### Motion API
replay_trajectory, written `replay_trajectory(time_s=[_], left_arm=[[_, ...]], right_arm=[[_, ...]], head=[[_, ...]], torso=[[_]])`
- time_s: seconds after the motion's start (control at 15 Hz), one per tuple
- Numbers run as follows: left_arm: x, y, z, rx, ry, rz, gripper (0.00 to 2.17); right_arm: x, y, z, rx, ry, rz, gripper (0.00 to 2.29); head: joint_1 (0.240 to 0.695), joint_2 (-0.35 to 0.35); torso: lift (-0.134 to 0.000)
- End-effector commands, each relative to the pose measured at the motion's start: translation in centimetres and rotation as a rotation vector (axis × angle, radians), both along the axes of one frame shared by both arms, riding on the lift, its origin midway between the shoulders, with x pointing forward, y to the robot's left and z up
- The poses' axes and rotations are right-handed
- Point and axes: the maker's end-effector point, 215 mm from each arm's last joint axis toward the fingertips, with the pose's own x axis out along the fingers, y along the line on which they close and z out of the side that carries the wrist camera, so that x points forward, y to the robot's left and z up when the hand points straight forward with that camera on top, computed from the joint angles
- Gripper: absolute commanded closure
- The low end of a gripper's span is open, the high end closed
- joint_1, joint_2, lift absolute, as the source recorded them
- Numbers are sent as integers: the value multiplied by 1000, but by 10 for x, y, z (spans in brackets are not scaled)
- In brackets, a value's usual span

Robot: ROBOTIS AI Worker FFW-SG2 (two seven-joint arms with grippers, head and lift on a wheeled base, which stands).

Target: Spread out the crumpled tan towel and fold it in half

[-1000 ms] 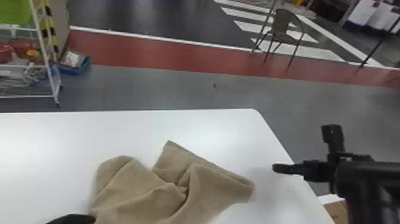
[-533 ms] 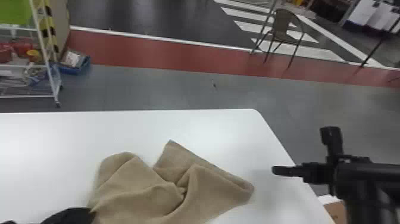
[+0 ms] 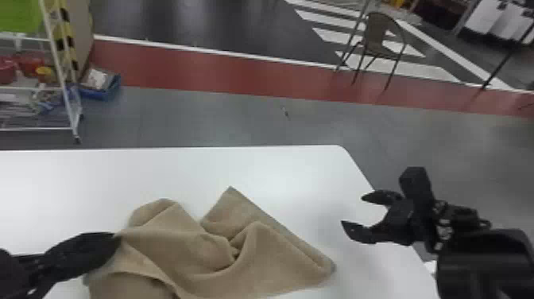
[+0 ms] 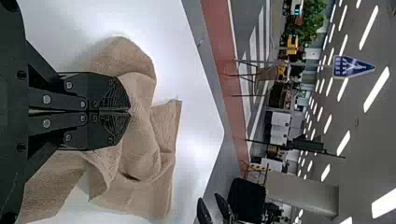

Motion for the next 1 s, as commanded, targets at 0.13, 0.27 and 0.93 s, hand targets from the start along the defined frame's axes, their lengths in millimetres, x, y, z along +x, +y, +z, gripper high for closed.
replay_trajectory(time_s=[0.13,0.27,0.93], left_arm=[[33,-3,1,21,59,56,2020],[39,3,-10,26,117,80,2020],[47,23,-20,59,152,131,2020]], right_arm=[[-54,126,-1,-251,-72,602,144],[-65,142,-9,-323,-44,663,161],[-95,136,-30,-402,41,729,252]], head=[[695,-333],[695,-278],[695,-199]], torso=[[-121],[-121],[-121]])
